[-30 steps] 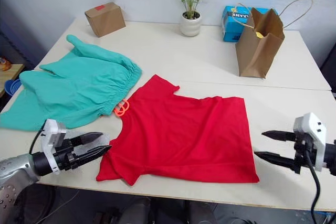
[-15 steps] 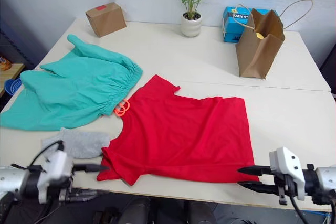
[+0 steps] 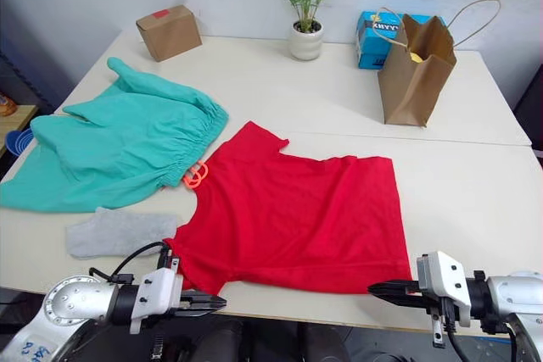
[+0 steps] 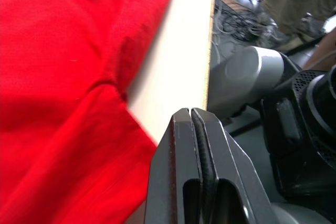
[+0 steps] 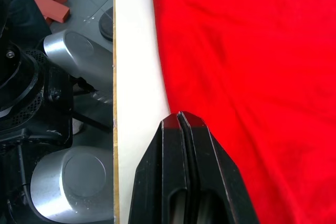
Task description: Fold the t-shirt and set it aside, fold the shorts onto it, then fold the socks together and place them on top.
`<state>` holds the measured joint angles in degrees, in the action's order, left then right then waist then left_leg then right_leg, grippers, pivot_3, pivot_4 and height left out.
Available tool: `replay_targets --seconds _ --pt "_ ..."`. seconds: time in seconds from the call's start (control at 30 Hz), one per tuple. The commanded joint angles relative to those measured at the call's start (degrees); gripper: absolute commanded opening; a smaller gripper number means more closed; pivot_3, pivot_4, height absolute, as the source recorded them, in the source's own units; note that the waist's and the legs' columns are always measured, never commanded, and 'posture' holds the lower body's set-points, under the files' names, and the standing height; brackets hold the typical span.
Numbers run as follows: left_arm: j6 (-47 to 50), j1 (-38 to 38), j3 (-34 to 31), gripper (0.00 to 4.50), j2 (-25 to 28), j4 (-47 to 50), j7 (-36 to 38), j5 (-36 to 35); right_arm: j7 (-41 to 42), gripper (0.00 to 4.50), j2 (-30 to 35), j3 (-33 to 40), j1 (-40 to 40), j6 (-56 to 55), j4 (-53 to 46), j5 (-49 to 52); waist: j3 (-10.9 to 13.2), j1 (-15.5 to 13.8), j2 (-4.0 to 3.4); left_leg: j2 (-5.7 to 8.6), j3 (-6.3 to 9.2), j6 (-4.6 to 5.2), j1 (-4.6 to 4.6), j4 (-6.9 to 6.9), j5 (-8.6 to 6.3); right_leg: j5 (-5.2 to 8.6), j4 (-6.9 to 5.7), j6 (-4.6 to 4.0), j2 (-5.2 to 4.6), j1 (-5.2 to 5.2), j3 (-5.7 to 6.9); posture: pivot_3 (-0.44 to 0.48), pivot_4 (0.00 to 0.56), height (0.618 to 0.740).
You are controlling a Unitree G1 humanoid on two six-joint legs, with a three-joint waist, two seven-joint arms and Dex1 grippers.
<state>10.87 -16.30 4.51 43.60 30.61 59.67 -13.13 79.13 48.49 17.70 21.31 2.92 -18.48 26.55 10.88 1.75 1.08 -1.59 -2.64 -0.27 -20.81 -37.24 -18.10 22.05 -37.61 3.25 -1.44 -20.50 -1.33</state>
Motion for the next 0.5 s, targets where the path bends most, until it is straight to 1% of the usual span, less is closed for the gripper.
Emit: replay_targets --seconds 0.03,0.13,0.2,0.27,0.33,0.5 --pt "1.3 1.4 2.3 0.05 -1.4 0.0 -2.9 1.6 -1.5 0.00 -0.5 -0.2 -0.2 0.6 -1.2 1.3 0.0 0.0 0.00 0.00 0.00 -0.01 0.04 -0.01 0.00 0.00 -0.02 0.00 0.00 0.02 0.00 0.000 0.150 0.740" --pt "1.3 3.2 1.5 0.05 -2.2 -0.9 -5.9 2.8 -2.7 0.00 -0.7 -0.3 -0.5 1.1 -1.5 1.5 0.0 -0.1 0.01 0.00 0.00 0.00 0.15 -0.03 0.00 0.00 -0.04 0.00 -0.01 0.13 -0.02 0.000 0.150 0.740" --pt "0.3 3.8 0.5 0.05 -1.6 -1.4 -5.9 2.8 -3.1 0.00 -0.8 -0.3 -0.4 1.3 -1.7 1.6 0.0 -0.1 0.00 0.00 0.00 0.00 0.21 -0.01 0.01 0.00 -0.05 0.00 -0.01 0.16 -0.02 0.000 0.150 0.740" --pt "0.8 5.6 -2.0 0.05 -2.4 -2.1 -6.5 0.0 -3.5 0.00 -1.0 -0.5 0.0 1.3 -1.7 1.6 0.0 -0.1 0.01 0.00 0.00 -0.02 0.21 0.01 0.01 0.00 -0.05 0.00 0.00 0.16 -0.02 0.000 0.150 0.740" --pt "1.3 7.7 -3.9 0.05 -2.2 -3.6 -6.7 -1.0 -3.9 0.00 -1.1 -0.6 0.4 1.3 -1.8 1.7 0.0 -0.1 0.01 0.00 0.00 -0.02 0.20 0.02 0.01 0.00 -0.05 0.00 0.00 0.16 -0.02 0.000 0.150 0.740" --pt "-4.2 13.2 -4.0 0.05 -0.6 -11.2 -6.3 2.8 -5.4 0.00 -1.6 -1.5 -0.2 1.9 -1.9 2.0 0.0 -0.1 0.01 0.01 -0.01 -0.07 0.24 0.01 0.04 0.00 -0.11 0.00 -0.01 0.15 -0.02 0.000 0.150 0.740"
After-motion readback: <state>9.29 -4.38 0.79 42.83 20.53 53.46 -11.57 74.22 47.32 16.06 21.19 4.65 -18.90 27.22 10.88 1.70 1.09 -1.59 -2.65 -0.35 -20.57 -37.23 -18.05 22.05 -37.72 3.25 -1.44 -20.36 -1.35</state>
